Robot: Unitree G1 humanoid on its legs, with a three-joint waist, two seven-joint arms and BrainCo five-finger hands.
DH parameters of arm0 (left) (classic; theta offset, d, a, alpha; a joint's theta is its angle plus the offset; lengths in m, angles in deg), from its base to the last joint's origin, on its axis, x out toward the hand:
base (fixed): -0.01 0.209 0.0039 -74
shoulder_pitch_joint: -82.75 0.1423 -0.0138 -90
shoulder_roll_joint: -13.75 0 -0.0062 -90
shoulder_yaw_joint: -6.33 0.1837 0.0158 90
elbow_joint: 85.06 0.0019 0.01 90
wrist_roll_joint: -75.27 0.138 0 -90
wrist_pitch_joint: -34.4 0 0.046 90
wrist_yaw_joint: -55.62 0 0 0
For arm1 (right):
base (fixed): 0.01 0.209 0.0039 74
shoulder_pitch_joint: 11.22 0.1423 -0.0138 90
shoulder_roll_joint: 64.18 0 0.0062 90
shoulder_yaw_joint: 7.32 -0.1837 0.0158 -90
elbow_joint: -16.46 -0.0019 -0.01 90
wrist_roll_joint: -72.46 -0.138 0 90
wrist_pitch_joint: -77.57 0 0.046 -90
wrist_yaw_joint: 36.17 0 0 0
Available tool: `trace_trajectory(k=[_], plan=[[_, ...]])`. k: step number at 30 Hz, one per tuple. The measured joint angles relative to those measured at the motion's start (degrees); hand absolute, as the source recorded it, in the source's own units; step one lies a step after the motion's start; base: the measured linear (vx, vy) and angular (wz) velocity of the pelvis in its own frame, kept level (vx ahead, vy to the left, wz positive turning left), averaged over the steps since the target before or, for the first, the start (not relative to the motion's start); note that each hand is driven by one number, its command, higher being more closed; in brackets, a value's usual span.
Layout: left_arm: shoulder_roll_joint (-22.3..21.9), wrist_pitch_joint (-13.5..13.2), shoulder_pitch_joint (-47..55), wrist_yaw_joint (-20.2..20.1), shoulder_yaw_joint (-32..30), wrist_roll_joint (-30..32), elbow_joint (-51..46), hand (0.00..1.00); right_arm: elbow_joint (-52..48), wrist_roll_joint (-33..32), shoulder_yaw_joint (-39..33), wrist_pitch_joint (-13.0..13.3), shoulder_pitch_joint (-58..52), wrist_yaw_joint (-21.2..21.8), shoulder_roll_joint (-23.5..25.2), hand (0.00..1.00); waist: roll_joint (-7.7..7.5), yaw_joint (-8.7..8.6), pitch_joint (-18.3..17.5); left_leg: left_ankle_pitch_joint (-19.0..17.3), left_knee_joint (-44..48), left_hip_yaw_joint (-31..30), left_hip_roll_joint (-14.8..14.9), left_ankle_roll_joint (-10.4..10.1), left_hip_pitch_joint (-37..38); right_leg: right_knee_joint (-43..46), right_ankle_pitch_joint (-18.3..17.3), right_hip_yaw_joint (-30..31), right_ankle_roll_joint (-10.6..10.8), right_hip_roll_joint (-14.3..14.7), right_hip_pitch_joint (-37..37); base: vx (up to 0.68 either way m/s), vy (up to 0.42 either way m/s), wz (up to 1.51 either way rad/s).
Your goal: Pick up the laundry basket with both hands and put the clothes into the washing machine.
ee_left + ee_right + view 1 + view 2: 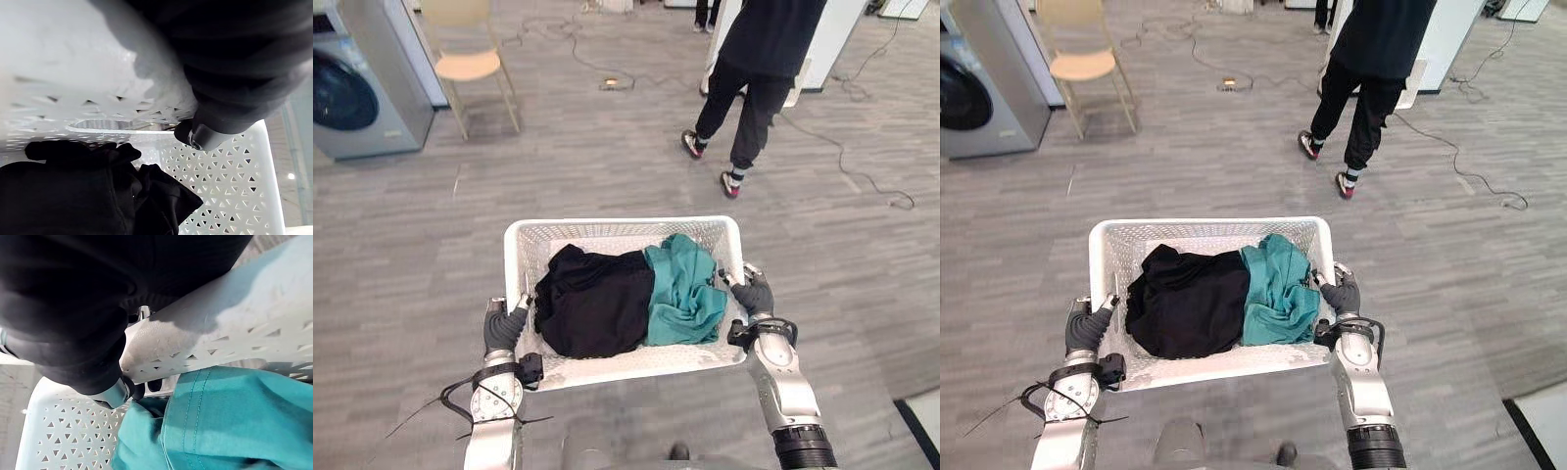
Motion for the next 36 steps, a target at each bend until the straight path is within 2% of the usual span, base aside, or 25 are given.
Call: trace_trajectory(k=[3, 4, 6, 7, 8, 9, 10, 11, 13, 15, 16, 19, 21, 23, 24, 25, 26, 27, 29, 31, 32, 33, 34, 35, 36], plan=[[-0.5, -0.8, -0.3, 0.0, -0.3, 0.0, -0.3, 1.0, -0.1, 1.0, 0.0, 0.2, 1.0, -0.1, -0.1, 1.0, -0.6, 0.21, 0.7, -1.2, -23.5, 2.8, -3.9, -3.4, -6.8, -1.0, -7.0, -0.1, 3.9, -4.7, 5.2, 0.63, 0.345, -0.1], [-1.3, -0.7, -0.1, 0.0, -0.3, 0.0, -0.3, 1.0, 0.5, 2.1, 0.0, 0.3, 1.1, -0.2, -0.1, 1.0, 0.09, 0.81, 0.5, 5.3, -35.6, 2.2, -6.1, -4.5, -6.6, -2.4, -12.1, 0.5, 7.5, -6.1, 9.1, 0.62, 0.389, -0.06], [-0.6, 0.2, -0.4, 0.2, -0.5, 0.1, 0.2, 1.0, 1.7, 3.1, 0.1, -0.3, 1.3, -1.0, 1.5, 1.0, -2.62, 0.55, 0.6, 0.5, -33.2, 3.2, -8.7, -4.0, -5.5, 0.3, -13.1, 1.4, 7.4, -8.1, 10.1, 0.62, 0.32, 0.17], [-0.8, 0.4, 0.3, 0.3, -0.8, 0.2, 0.0, 1.0, 1.7, 4.3, 0.2, -0.3, 1.7, -0.9, 1.5, 1.0, -2.34, 0.75, 0.7, -2.2, -31.2, 2.3, -9.3, -2.0, -5.4, 6.8, -12.7, 2.6, 8.0, -7.1, 8.0, 0.68, 0.282, 0.26], [-1.0, 0.5, 0.7, 0.4, -1.0, 0.2, -0.1, 1.0, 1.7, 5.2, 0.7, -0.2, 1.6, -0.8, 2.0, 1.0, -2.72, 0.88, 0.7, -4.8, -29.1, 2.8, -10.5, 0.6, -3.9, 17.7, -13.0, 2.0, 11.0, -8.4, 5.3, 0.67, 0.291, 0.19], [-0.7, 0.6, 0.7, 0.4, -0.8, 0.2, -0.1, 1.0, 2.1, 6.0, 0.4, -0.2, 1.5, -0.9, 2.3, 1.0, -3.54, 0.79, 0.8, -6.5, -28.8, 3.8, -11.6, 1.4, -1.9, 28.9, -12.3, 3.8, 16.4, -9.6, 2.1, 0.65, 0.274, 0.29], [-0.2, 0.9, 0.9, 0.6, -0.4, 0.2, -0.1, 1.0, 2.8, 6.4, 0.2, -0.2, 1.5, -0.9, 2.7, 1.0, -4.05, 0.77, 0.8, -7.8, -29.1, 4.1, -12.9, 1.6, 0.4, 40.5, -10.6, 5.5, 17.5, -10.1, -2.0, 0.59, 0.214, 0.29], [0.2, 1.0, 1.7, 0.8, -0.2, 0.2, -0.2, 1.0, 3.1, 6.4, 0.3, -0.2, 0.8, -0.8, 3.3, 1.0, -4.15, 0.67, 0.9, -8.7, -30.3, 4.6, -14.0, 1.8, 4.2, 54.0, -9.3, 5.9, 17.4, -10.3, -6.7, 0.45, 0.124, 0.15], [0.4, 1.6, 4.3, 1.3, 0.0, 0.4, -2.5, 1.0, 2.9, 6.4, 0.7, -0.2, -1.3, -0.6, 4.5, 1.0, -4.3, -0.18, 1.1, -9.0, -36.1, 4.9, -15.3, 1.7, 12.7, 64.4, -9.3, 3.7, 17.0, -10.1, -12.8, 0.56, 0.117, 0.07], [1.1, 1.7, 5.0, 1.3, 1.1, 0.8, -4.7, 1.0, 0.5, 6.3, 0.7, 0.0, -3.4, -0.6, 4.7, 1.0, -4.36, -0.33, 1.0, -9.2, -41.7, 4.7, -15.8, 1.3, 18.7, 62.9, -10.9, 0.0, 14.1, -10.5, -17.9, 0.58, 0.047, 0.08], [1.7, 1.7, 5.2, 1.4, 1.8, 0.7, -6.0, 1.0, -1.9, 6.2, 0.6, 0.2, -4.7, -0.6, 4.7, 1.0, -4.45, -1.0, 1.0, -9.4, -44.3, 3.8, -16.3, 0.9, 21.1, 57.8, -12.6, -2.8, 11.1, -11.4, -20.9, 0.5, -0.018, 0.26], [1.9, 1.4, 5.1, 1.4, 2.1, 0.6, -7.0, 1.0, -3.0, 6.2, 0.2, 1.1, -5.4, -0.6, 4.4, 1.0, -5.5, -3.25, 0.4, -10.8, -46.1, 1.6, -16.5, -1.5, 23.8, 37.8, -12.3, -7.3, 8.3, -12.3, -23.6, 0.39, -0.093, 0.45], [2.1, 1.4, 5.1, 1.2, 2.4, 0.6, -6.7, 1.0, -2.9, 6.2, 0.0, 1.1, -6.0, -0.6, 4.5, 1.0, -6.72, -3.08, -0.4, -12.9, -46.5, 0.4, -16.3, -4.9, 26.8, 17.9, -6.9, -8.1, 5.8, -10.7, -23.0, 0.46, -0.162, 0.3], [1.9, 1.4, 5.6, 1.2, 2.5, 0.7, -6.0, 1.0, -2.4, 6.1, 0.3, 1.1, -7.0, -0.6, 4.7, 1.0, -6.87, -3.46, -0.7, -14.8, -41.9, -2.0, -14.4, -8.3, 28.0, 17.3, -3.3, -7.7, 5.9, -9.1, -21.6, 0.53, -0.246, 0.61], [0.8, 1.5, 6.3, 1.2, 2.8, 0.8, -5.6, 1.0, -2.4, 5.9, 0.5, 1.1, -7.6, -0.6, 3.8, 1.0, -4.16, -3.69, -0.6, -13.5, -30.2, -4.9, -11.0, -8.2, 23.8, 19.1, -5.5, -10.0, 4.3, -6.7, -20.1, 0.61, -0.294, 0.44], [-0.7, 1.7, 7.2, 1.2, 2.4, 0.8, -5.5, 1.0, -2.7, 5.5, 1.7, 1.1, -7.5, -0.6, 2.3, 1.0, -1.36, -2.47, -0.5, -7.7, -17.6, -6.2, -7.4, -6.0, 18.4, 19.3, -7.1, -10.3, 2.2, -3.7, -18.4, 0.47, -0.206, -0.05], [-1.3, 1.7, 7.7, 1.2, 2.0, 0.7, -5.4, 1.0, -2.7, 5.2, 2.2, 1.0, -7.4, -0.6, 2.1, 1.0, -0.56, -2.04, -0.6, -3.1, -13.1, -6.3, -6.1, -5.7, 16.3, 18.8, -7.7, -10.0, 1.6, -2.5, -17.5, 0.47, -0.15, -0.51], [-1.5, 1.7, 8.3, 1.2, 1.7, 0.7, -5.1, 1.0, -2.8, 5.0, 2.5, 0.8, -7.7, -0.6, 2.1, 1.0, -0.37, -1.33, -0.7, 6.6, -6.8, -6.9, -4.6, -5.5, 12.6, 15.9, -7.9, -9.2, 1.2, -1.4, -14.4, 0.5, -0.111, -0.38], [-0.7, 1.2, 8.4, 1.0, 2.8, 0.6, -5.1, 1.0, -3.3, 5.0, 1.9, 0.8, -8.3, -1.0, 2.0, 1.0, -0.72, -1.42, -0.8, 2.3, -3.6, -7.4, -4.0, -6.1, 8.5, 12.0, -7.8, -9.2, 1.2, -1.1, -10.8, 0.5, -0.093, -0.1], [-0.6, 1.0, 7.7, 0.2, 3.0, 0.4, -5.1, 1.0, -3.5, 5.0, 0.8, 0.9, -8.3, -1.2, 1.9, 1.0, -2.35, -1.5, -0.7, -5.2, -13.2, -5.4, -4.3, -6.4, 4.8, 7.5, -6.9, -7.4, 0.6, -1.9, -6.9, 0.46, -0.001, -0.06], [-0.5, 1.0, 7.4, 0.2, 3.1, 0.4, -5.0, 1.0, -3.4, 5.0, 0.7, 0.9, -8.3, -1.2, 1.9, 1.0, -2.87, -1.53, -0.7, -6.3, -17.4, -4.8, -4.7, -6.5, 4.3, 7.0, -6.9, -7.4, 0.7, -2.5, -6.2, 0.4, 0.108, -0.09], [-0.4, 1.0, 7.0, 0.2, 4.0, 0.4, -4.7, 1.0, -3.4, 5.1, 0.0, 1.1, -8.3, -1.2, 1.9, 1.0, -3.67, -1.63, -0.7, -6.3, -30.1, -4.7, -6.5, -7.0, 4.2, 7.0, -6.6, -7.7, 1.1, -4.0, -5.5, 0.35, 0.182, -0.06], [-0.5, 1.0, 7.0, 0.2, 5.0, 0.2, -4.4, 1.0, -3.2, 5.4, -0.9, 1.3, -8.7, -1.1, 1.7, 1.0, -3.27, -1.59, -0.8, 1.7, -44.8, -4.6, -7.7, -6.4, 6.7, 7.2, -6.4, -7.6, 1.9, -4.5, -4.3, 0.35, 0.22, -0.16], [0.0, 0.8, 6.9, 0.2, 5.4, 0.2, -3.8, 1.0, -1.8, 5.7, -1.1, 1.3, -8.9, -1.1, 2.6, 1.0, -4.68, -1.31, -1.0, 1.6, -45.7, -3.3, -8.7, -5.9, 8.8, 7.2, -6.5, -6.8, 2.3, -5.8, -3.6, 0.42, 0.247, -0.01], [1.6, 0.8, 7.2, 0.3, 5.4, 0.2, -3.2, 1.0, -1.6, 6.5, -1.2, 1.3, -9.8, -1.1, 3.7, 1.0, -6.03, -2.55, -1.9, 2.8, -48.3, -2.8, -11.0, -4.9, 10.5, 6.9, -5.7, -6.7, 3.4, -7.5, -3.6, 0.35, 0.184, 0.12]])
